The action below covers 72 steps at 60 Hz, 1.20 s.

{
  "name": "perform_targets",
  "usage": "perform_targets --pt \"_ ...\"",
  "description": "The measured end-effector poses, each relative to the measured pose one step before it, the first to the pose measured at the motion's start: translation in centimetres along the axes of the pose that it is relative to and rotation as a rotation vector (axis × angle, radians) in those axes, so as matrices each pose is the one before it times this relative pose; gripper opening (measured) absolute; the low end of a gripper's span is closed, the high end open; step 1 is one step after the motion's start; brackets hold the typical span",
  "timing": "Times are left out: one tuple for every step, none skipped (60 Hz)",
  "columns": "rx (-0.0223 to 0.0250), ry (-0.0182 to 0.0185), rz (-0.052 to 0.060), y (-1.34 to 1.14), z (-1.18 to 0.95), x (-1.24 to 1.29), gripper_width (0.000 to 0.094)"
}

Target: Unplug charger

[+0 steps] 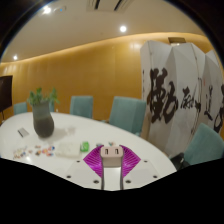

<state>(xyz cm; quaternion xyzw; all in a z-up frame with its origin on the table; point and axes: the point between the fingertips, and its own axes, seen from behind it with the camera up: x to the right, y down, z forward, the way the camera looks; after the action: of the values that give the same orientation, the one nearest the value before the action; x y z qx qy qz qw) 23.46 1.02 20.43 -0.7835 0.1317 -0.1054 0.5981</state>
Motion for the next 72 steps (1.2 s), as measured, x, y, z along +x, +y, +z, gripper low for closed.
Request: perform_targets --pt "-0.05122 0.00568 -0.0079 1.922 0.366 0.523 0.0217" --pt "-0.04906 0.00338 -0.0072 2.026 0.414 0.399 0.0223" --pt "-0.04430 0.00041 -0.0046 1.928 0.428 0.427 0.0231" --pt "-0.03845 -0.00154 -0.0032 1.748 0.437 0.374 0.0233" --pt "-0.03636 -0.00160 -0.0044 1.680 0.420 0.369 0.0240" --pt "-0.02974 0.00243 -0.0077 2.189 0.635 -0.005 0.0247" --pt "-0.02218 0.00420 -0.0062 2.367 0.718 -0.139 0.0255" --pt "-0.02507 -0.00161 -0.0019 0.692 0.401 0.814 0.0264" --pt "-0.02404 0.00152 -0.0018 1.016 0.377 0.327 0.0273" --pt "-0.02471 0.00203 -0.0045 0.994 0.303 0.301 0.0280" --pt "-0.02257 0.00177 -0.0050 0.903 0.283 0.243 0.0293" --pt "-0.01779 0.00019 -0.0033 0.721 0.235 0.200 0.0302" --pt "-0.01265 -0.00103 0.0006 0.573 0.202 0.170 0.0320" --pt "-0.00900 -0.00124 0.0022 0.452 0.140 0.120 0.0334" --pt "-0.00500 0.00120 0.0022 0.315 0.082 0.199 0.0350" --pt "0.00237 0.00072 0.0015 0.091 0.016 0.171 0.0380" --pt "0.00230 -0.00132 0.0016 0.016 -0.064 0.073 0.0427" --pt "-0.00013 0.00080 -0.0015 -0.050 -0.184 -0.094 0.0473" --pt "0.00793 -0.00122 -0.0008 0.027 0.058 0.090 0.0515" --pt "0.00368 0.00084 -0.0015 -0.046 -0.295 -0.018 0.0568" --pt "0.00665 -0.00027 -0.0029 -0.141 -0.133 0.060 0.0623" --pt "0.00603 -0.00065 -0.0032 -0.213 -0.253 0.069 0.0666" --pt "0.00697 0.00032 -0.0034 -0.231 -0.299 0.083 0.0730" --pt "0.00765 0.00154 -0.0034 -0.273 -0.314 0.098 0.0771" --pt "0.00803 0.00077 -0.0029 -0.277 -0.380 0.089 0.0816" --pt "0.00862 0.00088 -0.0015 -0.298 -0.442 0.093 0.0851" --pt "0.00029 -0.00033 -0.0014 -0.742 -0.861 0.246 0.0874" --pt "0.00797 -0.00016 0.0011 -0.169 -0.429 0.029 0.0885" --pt "0.00829 0.00173 0.0010 -0.192 -0.455 0.105 0.0881" --pt "0.00810 0.00051 0.0011 -0.212 -0.514 0.042 0.0872" --pt "0.00747 -0.00036 0.0015 -0.210 -0.551 0.028 0.0865" --pt "0.00543 -0.00061 0.0019 -0.200 -0.732 -0.057 0.0865" --pt "0.00478 -0.00069 0.0009 -0.222 -0.605 0.012 0.0865" --pt "0.00473 -0.00018 0.0005 -0.171 -0.670 0.017 0.0867" --pt "0.00553 0.00062 -0.0001 -0.170 -0.678 0.036 0.0873" --pt "0.00571 0.00129 0.0000 -0.172 -0.728 0.012 0.0875" --pt "0.00486 0.00022 -0.0015 -0.132 -0.740 -0.001 0.0874" --pt "0.00435 0.00006 -0.0029 -0.130 -0.780 0.009 0.0875" --pt "0.00375 0.00087 -0.0026 -0.089 -0.775 -0.016 0.0876" --pt "0.00295 0.00107 -0.0025 -0.057 -0.814 -0.003 0.0874" --pt "0.00222 0.00066 -0.0018 -0.027 -0.814 -0.029 0.0876" --pt "0.00355 -0.00195 -0.0022 0.094 -0.804 0.090 0.0876" --pt "0.00031 0.00114 -0.0029 -0.173 -0.996 -0.202 0.0877" --pt "0.00453 -0.00024 -0.0029 -0.013 -0.859 -0.155 0.0879" --pt "0.00456 -0.00009 -0.0027 -0.024 -0.908 -0.135 0.0878" --pt "0.00394 0.00071 -0.0033 0.010 -0.923 -0.102 0.0877" --pt "0.00367 0.00061 -0.0030 0.057 -0.946 -0.070 0.0871" --pt "0.00273 -0.00026 -0.0025 0.058 -0.962 -0.044 0.0871" --pt "0.00160 -0.00064 -0.0019 0.097 -0.953 -0.104 0.0872" --pt "0.00149 -0.00257 -0.0018 0.145 -0.880 0.050 0.0871" --pt "0.00039 -0.00133 -0.0018 0.131 -0.955 -0.114 0.0872" --pt "0.00083 -0.00124 -0.0026 0.170 -0.912 -0.099 0.0871" --pt "0.00080 -0.00063 -0.0028 0.184 -0.891 -0.097 0.0874" --pt "-0.00020 0.00016 -0.0028 0.219 -0.867 -0.130 0.0873" --pt "-0.00171 0.00060 -0.0026 0.236 -0.869 -0.067 0.0876" --pt "-0.00184 -0.00161 -0.0033 0.350 -0.872 0.021 0.0873" --pt "-0.00281 -0.00038 -0.0042 0.262 -0.831 -0.098 0.0874" --pt "-0.00231 -0.00098 -0.0037 0.248 -0.765 -0.120 0.0873" --pt "-0.00251 -0.00076 -0.0034 0.245 -0.753 -0.108 0.0872" --pt "-0.00317 -0.00032 -0.0024 0.273 -0.715 -0.077 0.0873" --pt "-0.00433 -0.00036 -0.0026 0.267 -0.706 -0.043 0.0873" --pt "-0.00409 -0.00139 -0.0026 0.275 -0.664 -0.071 0.0873" --pt "-0.00239 -0.00203 -0.0025 0.344 -0.612 -0.147 0.0872" --pt "-0.00122 -0.00247 -0.0015 0.171 -0.670 -0.098 0.0872" --pt "0.00000 -0.00330 -0.0004 0.123 -0.586 -0.096 0.0872" --pt "0.00033 -0.00383 0.0003 0.138 -0.540 -0.098 0.0871" --pt "0.00020 -0.00397 0.0005 0.126 -0.491 -0.060 0.0870" --pt "0.00001 -0.00238 0.0007 0.103 -0.462 -0.016 0.0870" --pt "0.00345 -0.00073 0.0001 0.126 -0.246 0.067 0.0873" --pt "0.00293 0.00183 -0.0027 0.065 -0.319 0.070 0.0873" --pt "0.00299 0.00222 -0.0038 0.004 -0.346 0.012 0.0871" --pt "0.00207 0.00059 -0.0017 0.023 -0.293 0.010 0.0870"
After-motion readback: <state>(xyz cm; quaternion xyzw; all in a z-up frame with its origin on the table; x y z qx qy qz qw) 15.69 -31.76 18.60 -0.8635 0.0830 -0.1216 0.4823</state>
